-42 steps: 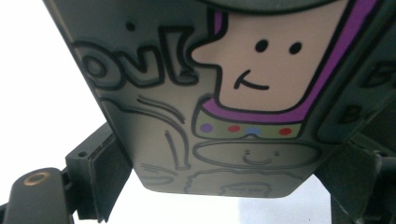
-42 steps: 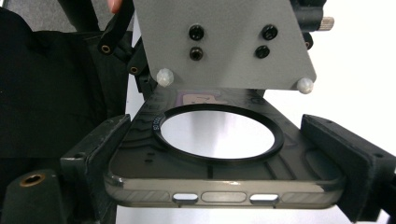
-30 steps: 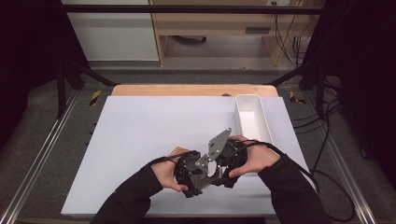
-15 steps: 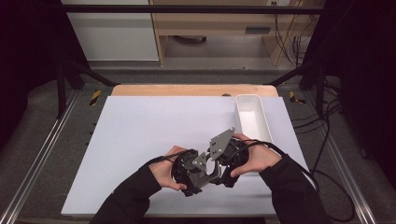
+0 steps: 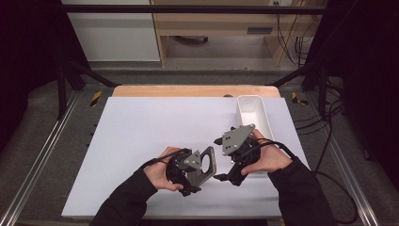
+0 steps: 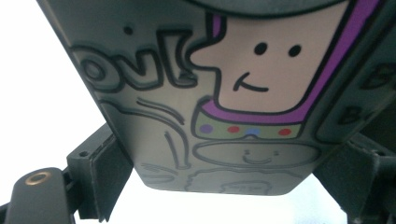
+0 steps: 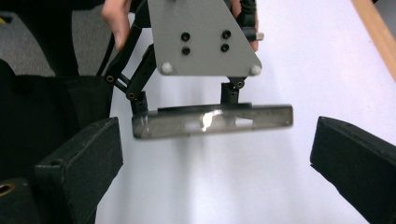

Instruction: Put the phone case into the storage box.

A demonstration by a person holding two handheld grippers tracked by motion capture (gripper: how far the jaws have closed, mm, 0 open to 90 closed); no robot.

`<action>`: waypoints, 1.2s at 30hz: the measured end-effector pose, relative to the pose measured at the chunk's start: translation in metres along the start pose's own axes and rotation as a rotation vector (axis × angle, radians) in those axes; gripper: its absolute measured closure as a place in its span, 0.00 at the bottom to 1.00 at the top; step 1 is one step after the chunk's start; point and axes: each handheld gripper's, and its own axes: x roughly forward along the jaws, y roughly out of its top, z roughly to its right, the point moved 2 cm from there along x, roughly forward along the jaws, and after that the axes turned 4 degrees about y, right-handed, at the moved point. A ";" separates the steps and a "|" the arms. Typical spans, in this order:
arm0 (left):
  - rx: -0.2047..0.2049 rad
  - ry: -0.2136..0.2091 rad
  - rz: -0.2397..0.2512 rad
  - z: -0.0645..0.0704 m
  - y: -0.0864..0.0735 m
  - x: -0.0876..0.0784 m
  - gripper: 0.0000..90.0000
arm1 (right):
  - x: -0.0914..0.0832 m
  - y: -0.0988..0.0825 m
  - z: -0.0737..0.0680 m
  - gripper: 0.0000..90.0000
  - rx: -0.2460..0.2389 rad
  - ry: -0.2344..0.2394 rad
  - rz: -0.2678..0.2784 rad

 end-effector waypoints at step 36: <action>-0.074 0.009 0.230 0.014 -0.026 -0.008 0.13 | 0.005 -0.030 -0.012 0.03 0.085 0.016 0.242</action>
